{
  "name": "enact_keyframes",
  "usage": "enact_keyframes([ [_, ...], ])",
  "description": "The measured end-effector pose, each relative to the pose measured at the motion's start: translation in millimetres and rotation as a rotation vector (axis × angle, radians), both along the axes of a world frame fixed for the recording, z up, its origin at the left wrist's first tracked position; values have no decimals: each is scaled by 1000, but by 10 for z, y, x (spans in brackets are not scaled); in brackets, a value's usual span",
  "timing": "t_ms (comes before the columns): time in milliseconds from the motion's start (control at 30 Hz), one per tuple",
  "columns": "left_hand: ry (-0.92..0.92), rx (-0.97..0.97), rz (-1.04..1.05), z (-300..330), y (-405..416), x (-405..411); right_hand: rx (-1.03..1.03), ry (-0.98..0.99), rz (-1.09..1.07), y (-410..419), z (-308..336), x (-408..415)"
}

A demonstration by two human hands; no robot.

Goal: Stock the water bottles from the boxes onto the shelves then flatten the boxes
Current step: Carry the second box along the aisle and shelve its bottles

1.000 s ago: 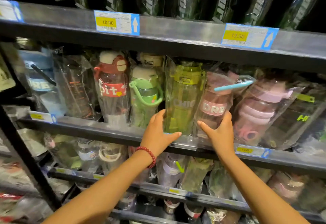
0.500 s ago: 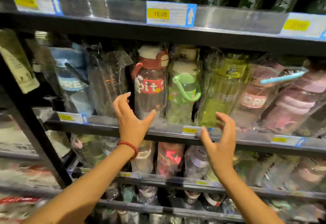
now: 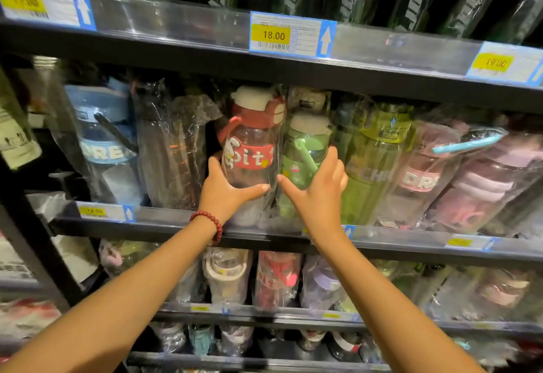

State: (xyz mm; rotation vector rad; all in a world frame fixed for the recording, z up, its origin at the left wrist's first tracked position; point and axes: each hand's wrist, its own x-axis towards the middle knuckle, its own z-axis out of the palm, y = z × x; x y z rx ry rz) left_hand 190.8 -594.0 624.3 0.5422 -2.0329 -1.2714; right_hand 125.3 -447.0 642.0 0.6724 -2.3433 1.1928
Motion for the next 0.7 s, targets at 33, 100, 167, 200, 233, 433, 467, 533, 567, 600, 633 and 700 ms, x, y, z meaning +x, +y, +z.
enact_keyframes([
  [33,6,5,-1,-14,-29,-7,-20,1,-24,-29,4,-4],
  [100,15,12,-6,-24,-75,-20,-44,24,-56,-54,-2,-17],
  [167,13,10,-14,-26,-104,-31,-47,56,-68,-49,-21,-23],
  [200,13,5,-21,-29,-115,-32,-48,69,-68,-40,-33,-22],
  [233,16,-1,-28,-40,-128,-36,-52,75,-65,-33,-42,-23],
  [433,6,6,-73,-74,-215,-30,-95,41,6,58,-46,-34],
  [467,1,6,-86,-74,-236,-32,-106,25,25,77,-49,-35],
  [533,-9,10,-106,-83,-267,-42,-121,-1,50,105,-48,-36],
  [567,-7,14,-111,-90,-275,-45,-118,-10,59,108,-42,-33],
  [600,-3,17,-111,-95,-273,-45,-109,-14,63,108,-30,-27],
  [633,-3,18,-107,-100,-267,-49,-97,-18,60,104,-13,-15],
  [700,3,12,-103,-113,-268,-62,-93,-14,41,89,48,36],
])
